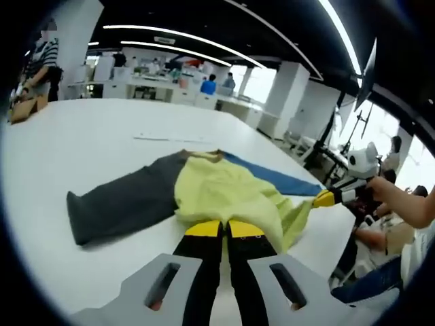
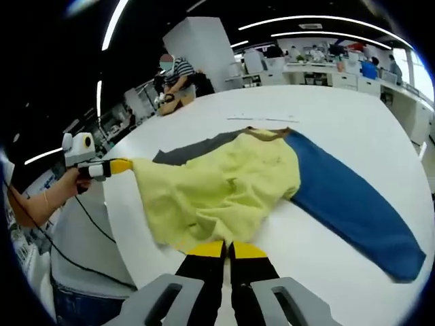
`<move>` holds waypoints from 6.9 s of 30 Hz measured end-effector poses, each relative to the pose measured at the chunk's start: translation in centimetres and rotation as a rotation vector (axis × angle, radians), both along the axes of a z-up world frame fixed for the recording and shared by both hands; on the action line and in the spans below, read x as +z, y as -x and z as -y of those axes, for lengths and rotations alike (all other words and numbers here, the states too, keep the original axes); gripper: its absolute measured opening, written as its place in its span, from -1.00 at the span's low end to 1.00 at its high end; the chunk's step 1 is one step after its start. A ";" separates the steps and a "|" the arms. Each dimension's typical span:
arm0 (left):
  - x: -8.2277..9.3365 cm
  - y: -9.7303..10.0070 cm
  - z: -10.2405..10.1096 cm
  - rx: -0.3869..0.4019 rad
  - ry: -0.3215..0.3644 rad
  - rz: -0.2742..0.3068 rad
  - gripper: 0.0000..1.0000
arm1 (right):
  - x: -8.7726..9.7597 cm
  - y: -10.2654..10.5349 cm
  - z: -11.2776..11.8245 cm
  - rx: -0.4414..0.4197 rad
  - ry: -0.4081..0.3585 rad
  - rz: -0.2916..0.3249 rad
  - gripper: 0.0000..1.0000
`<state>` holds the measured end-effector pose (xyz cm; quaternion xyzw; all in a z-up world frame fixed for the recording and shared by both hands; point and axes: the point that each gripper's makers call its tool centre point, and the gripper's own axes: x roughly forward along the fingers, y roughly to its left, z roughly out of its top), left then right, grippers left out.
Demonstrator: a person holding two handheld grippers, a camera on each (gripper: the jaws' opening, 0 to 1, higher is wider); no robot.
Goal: Fold the garment on the visible template until the final outline fits inside the template.
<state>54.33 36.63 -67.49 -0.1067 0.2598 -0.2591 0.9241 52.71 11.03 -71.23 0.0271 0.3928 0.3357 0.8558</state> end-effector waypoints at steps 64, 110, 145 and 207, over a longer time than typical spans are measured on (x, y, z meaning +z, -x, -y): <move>-9.0 8.0 -4.5 -0.092 -0.164 -0.208 -0.62 | -6.9 7.5 7.0 -0.147 0.212 -0.200 -0.67; -8.3 6.3 -3.2 -0.066 -0.201 -0.278 -0.98 | -7.8 8.1 6.2 -0.203 0.234 -0.258 -1.00; -10.9 10.1 -4.9 -0.006 -0.352 -0.464 -0.85 | -7.5 9.9 6.4 -0.134 0.286 -0.288 -1.00; -3.1 5.5 0.3 -0.221 -0.206 0.088 0.98 | -4.2 -10.5 6.5 0.092 0.243 0.290 -0.38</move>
